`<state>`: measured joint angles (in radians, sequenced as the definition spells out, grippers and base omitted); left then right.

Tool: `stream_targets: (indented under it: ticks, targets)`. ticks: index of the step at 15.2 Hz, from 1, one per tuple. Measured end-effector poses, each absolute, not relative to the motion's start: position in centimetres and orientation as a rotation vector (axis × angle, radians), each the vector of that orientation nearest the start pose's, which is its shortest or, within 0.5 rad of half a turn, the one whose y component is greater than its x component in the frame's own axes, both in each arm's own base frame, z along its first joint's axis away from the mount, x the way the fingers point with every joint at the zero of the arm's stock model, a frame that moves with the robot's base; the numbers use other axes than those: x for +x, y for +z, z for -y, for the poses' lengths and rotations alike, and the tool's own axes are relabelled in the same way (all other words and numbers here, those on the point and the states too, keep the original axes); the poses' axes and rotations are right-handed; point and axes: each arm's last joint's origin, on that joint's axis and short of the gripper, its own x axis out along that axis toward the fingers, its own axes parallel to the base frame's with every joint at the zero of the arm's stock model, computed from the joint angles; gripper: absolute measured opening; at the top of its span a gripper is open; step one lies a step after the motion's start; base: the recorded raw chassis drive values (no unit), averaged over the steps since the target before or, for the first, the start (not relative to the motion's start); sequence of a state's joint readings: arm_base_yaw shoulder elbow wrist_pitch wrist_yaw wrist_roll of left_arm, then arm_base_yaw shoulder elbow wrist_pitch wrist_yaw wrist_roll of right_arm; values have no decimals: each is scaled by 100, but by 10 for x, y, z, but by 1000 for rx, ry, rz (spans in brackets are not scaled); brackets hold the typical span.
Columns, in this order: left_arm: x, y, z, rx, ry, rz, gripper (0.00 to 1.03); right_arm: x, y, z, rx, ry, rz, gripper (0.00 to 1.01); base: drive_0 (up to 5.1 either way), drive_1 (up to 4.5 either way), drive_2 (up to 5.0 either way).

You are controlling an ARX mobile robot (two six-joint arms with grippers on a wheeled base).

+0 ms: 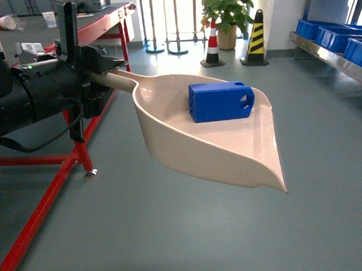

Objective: Place part in tray to right shelf

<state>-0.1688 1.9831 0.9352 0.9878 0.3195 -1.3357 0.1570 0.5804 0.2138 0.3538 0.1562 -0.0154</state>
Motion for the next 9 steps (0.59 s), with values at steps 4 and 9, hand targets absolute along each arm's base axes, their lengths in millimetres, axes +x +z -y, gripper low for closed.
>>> stream_targets:
  ticks: [4, 9]
  targets:
    - [388, 157, 75, -1311, -374, -379, 13, 145, 215, -18, -18, 1, -14, 98, -3, 429, -435]
    - [388, 157, 75, -1312, -370, -379, 13, 145, 215, -18, -18, 0, -16, 98, -5, 427, -437]
